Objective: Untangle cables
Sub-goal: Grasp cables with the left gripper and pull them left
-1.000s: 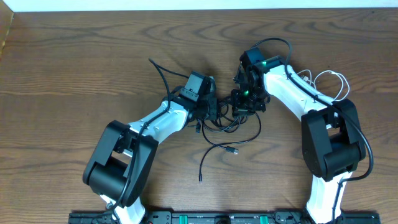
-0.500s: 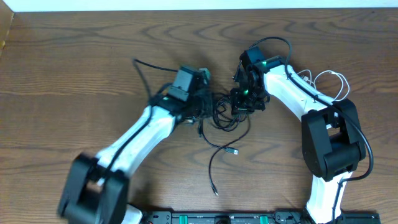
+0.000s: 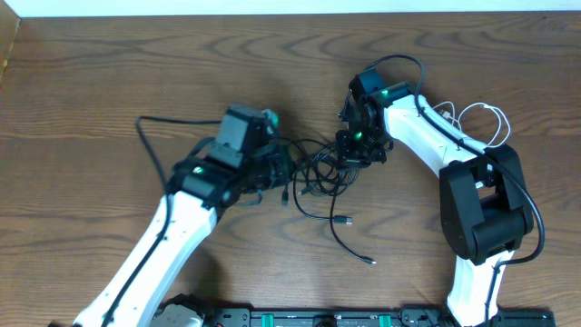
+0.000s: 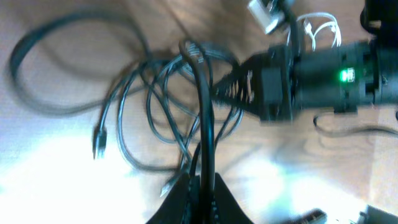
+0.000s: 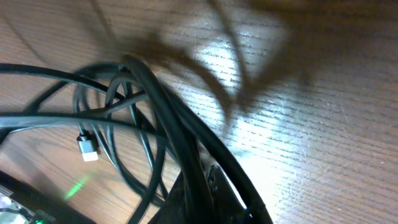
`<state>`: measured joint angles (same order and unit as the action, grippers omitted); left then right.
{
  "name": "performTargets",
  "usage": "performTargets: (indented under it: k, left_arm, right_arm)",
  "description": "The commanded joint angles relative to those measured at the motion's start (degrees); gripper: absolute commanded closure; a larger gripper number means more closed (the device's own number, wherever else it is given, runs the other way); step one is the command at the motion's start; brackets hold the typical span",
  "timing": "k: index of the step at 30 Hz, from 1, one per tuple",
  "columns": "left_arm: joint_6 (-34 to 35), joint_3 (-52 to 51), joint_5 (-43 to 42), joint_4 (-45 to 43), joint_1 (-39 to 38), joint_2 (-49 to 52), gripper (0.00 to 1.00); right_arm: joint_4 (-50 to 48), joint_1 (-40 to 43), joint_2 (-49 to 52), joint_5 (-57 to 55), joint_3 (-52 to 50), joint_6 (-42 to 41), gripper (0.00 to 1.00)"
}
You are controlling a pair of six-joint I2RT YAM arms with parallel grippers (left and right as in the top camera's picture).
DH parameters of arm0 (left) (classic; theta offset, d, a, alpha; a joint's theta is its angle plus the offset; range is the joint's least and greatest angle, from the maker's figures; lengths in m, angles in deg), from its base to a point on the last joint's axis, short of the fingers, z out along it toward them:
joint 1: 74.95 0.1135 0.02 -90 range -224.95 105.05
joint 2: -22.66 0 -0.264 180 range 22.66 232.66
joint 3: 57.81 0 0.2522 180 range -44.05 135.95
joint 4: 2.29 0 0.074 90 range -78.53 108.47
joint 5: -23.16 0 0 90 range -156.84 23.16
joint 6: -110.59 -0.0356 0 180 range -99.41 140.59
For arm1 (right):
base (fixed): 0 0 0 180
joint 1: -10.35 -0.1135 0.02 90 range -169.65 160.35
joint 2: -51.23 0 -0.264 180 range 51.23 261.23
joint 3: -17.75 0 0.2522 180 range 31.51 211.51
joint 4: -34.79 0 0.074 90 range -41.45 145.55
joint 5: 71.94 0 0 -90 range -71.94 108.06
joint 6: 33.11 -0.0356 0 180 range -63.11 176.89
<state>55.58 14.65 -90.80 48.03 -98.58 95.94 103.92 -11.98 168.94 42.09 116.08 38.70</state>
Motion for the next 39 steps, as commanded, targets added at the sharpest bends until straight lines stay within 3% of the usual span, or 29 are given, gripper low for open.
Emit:
performTargets:
  k: [1,5,6,8,39]
  left_arm:
    - [0.8,0.9,-3.5,3.7,3.7,-4.9,0.92]
    - [-3.5,0.9,-2.6,7.2,9.8,-8.8,0.91]
    - [-4.6,0.9,-1.7,7.7,11.0,-9.4,0.76]
    - [-4.7,0.9,-0.6,9.2,12.5,-9.8,0.02]
    - [-4.7,0.9,-0.6,9.9,13.3,-9.2,0.02]
  right_arm:
    - [-0.3,-0.2,0.0,-0.3,-0.1,0.7,0.99]
    - [-0.4,-0.2,0.0,-0.3,-0.1,0.7,0.99]
    - [-0.4,-0.2,0.0,-0.3,-0.1,0.7,0.99]
    - [-0.3,-0.2,0.1,-0.3,-0.1,0.7,0.99]
    - [-0.4,-0.2,0.1,-0.5,-0.1,0.7,0.99]
